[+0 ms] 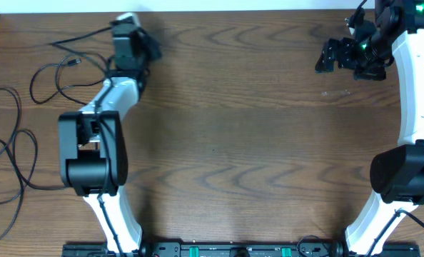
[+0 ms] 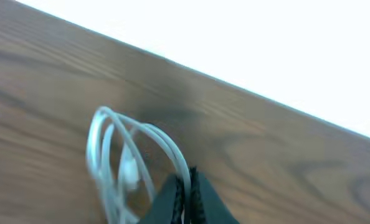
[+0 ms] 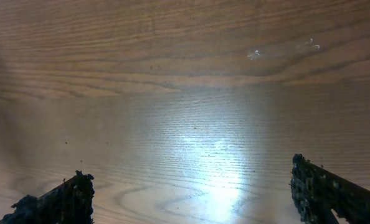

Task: Untangle cables

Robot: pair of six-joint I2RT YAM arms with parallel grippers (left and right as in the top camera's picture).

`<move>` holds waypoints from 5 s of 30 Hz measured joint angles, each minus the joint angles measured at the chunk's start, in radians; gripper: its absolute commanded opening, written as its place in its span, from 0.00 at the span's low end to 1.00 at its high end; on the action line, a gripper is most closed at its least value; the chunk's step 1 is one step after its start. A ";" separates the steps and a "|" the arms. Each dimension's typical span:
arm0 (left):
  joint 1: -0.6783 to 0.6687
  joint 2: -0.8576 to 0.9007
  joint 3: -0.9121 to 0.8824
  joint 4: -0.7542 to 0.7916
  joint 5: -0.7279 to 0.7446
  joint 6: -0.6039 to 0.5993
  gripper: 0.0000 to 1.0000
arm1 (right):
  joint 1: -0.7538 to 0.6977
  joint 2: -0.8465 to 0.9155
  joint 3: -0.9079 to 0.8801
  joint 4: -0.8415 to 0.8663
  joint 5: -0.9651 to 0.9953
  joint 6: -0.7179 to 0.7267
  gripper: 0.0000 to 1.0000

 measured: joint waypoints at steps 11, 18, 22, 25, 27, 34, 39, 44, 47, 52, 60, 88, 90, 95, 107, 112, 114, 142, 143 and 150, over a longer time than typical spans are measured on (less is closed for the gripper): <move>0.030 0.044 0.000 0.213 -0.045 -0.011 0.08 | 0.000 0.000 0.000 -0.003 0.000 0.000 0.99; 0.037 0.092 0.000 0.264 -0.060 -0.016 0.98 | 0.000 0.000 0.000 -0.004 0.000 0.000 0.99; 0.036 0.098 0.000 0.208 -0.060 -0.026 0.98 | 0.000 0.000 0.000 -0.005 0.000 0.000 0.99; 0.037 0.097 0.000 0.138 -0.060 -0.026 0.97 | 0.000 0.000 0.000 -0.011 0.000 0.000 0.99; 0.037 0.094 0.000 0.080 -0.061 -0.026 0.98 | 0.000 0.000 0.000 -0.015 0.000 0.000 0.99; 0.037 -0.055 -0.008 -0.123 -0.063 -0.003 0.98 | 0.000 0.000 0.000 -0.013 0.000 0.000 0.99; 0.037 -0.349 -0.006 -0.363 -0.062 0.005 0.97 | 0.000 0.000 0.000 -0.003 -0.002 -0.005 0.98; 0.037 -0.640 -0.005 -0.652 -0.063 0.005 0.98 | 0.000 0.000 0.000 0.004 -0.005 -0.021 0.98; 0.037 -0.776 -0.002 -0.808 -0.063 0.005 0.98 | 0.000 -0.005 0.004 0.005 -0.006 -0.031 0.96; 0.037 -0.919 -0.002 -1.028 -0.063 0.005 0.98 | 0.005 -0.066 0.006 -0.002 0.005 -0.036 0.93; 0.037 -0.963 -0.002 -1.166 -0.063 0.005 0.98 | 0.038 -0.243 0.015 -0.049 0.077 -0.036 0.94; 0.037 -0.953 -0.002 -1.169 -0.063 0.005 0.97 | 0.221 -0.388 0.016 -0.182 0.133 0.118 0.99; 0.037 -0.953 -0.002 -1.169 -0.063 0.005 0.97 | 0.252 -0.403 0.016 -0.152 0.148 0.114 0.99; 0.037 -0.952 -0.002 -1.169 -0.063 0.005 0.98 | 0.319 -0.469 -0.026 0.049 0.224 0.101 0.99; 0.037 -0.951 -0.002 -1.172 -0.063 0.005 0.97 | 0.284 -0.881 -0.636 0.682 0.253 -0.009 0.99; 0.037 -0.951 -0.002 -1.172 -0.063 0.005 0.97 | 0.197 -1.142 -0.980 0.894 0.206 -0.032 0.99; 0.037 -0.951 -0.002 -1.172 -0.062 0.005 0.98 | 0.159 -1.258 -1.115 0.965 0.183 -0.035 0.99; 0.037 -0.951 -0.002 -1.172 -0.063 0.005 0.98 | 0.069 -1.995 -2.124 1.442 0.131 -0.045 0.99; 0.037 -0.951 -0.002 -1.172 -0.063 0.005 0.98 | 0.069 -1.995 -2.124 1.442 0.131 -0.045 0.99; 0.037 -0.951 -0.002 -1.172 -0.063 0.005 0.98 | 0.069 -1.995 -2.124 1.442 0.131 -0.045 0.99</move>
